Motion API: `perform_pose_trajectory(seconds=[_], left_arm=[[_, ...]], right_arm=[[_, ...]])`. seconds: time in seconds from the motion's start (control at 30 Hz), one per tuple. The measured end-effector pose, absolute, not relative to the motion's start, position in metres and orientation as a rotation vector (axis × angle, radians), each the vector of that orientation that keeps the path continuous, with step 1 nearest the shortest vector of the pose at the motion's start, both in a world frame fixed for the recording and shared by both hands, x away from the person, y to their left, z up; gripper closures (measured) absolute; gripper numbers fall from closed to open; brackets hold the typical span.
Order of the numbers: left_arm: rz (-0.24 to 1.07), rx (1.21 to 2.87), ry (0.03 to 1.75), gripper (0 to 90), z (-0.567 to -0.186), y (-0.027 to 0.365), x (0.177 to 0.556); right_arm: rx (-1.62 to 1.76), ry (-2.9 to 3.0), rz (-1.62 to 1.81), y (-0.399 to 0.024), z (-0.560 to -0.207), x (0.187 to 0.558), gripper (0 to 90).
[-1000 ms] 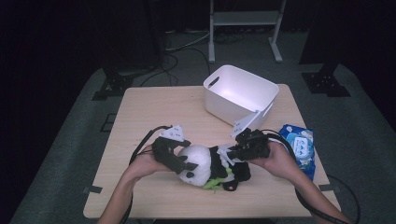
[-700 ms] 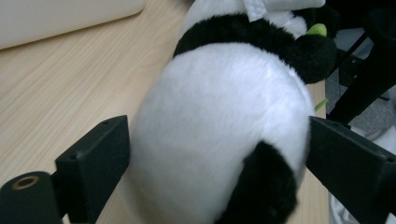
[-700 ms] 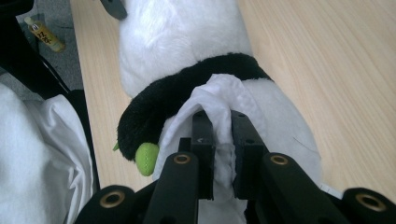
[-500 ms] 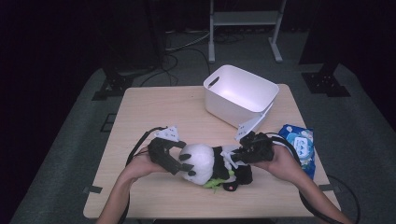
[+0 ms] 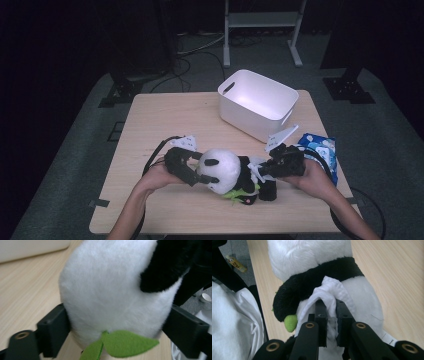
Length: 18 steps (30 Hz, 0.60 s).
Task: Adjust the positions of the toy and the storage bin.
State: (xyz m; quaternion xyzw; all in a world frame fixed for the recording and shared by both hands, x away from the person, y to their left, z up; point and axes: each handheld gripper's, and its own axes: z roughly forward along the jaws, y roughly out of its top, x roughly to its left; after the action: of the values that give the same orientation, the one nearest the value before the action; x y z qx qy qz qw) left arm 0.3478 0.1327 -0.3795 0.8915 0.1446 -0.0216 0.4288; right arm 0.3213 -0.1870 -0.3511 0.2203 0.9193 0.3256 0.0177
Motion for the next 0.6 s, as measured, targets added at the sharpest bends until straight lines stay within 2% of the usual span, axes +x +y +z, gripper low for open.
perform_pose_trajectory(seconds=[0.13,0.3,0.6], left_arm=[[-0.033,2.195,0.334,23.8,-0.373,0.134,0.345],[-0.008,2.182,0.315,28.9,-0.364,0.131,0.342],[0.021,2.204,0.306,28.9,-0.355,0.130,0.339]], right_arm=[[0.704,2.843,1.047,-0.191,-0.350,0.321,81.6],[0.683,2.821,1.049,-0.189,-0.340,0.322,81.8],[0.658,2.821,1.075,-0.172,-0.340,0.325,81.8]])
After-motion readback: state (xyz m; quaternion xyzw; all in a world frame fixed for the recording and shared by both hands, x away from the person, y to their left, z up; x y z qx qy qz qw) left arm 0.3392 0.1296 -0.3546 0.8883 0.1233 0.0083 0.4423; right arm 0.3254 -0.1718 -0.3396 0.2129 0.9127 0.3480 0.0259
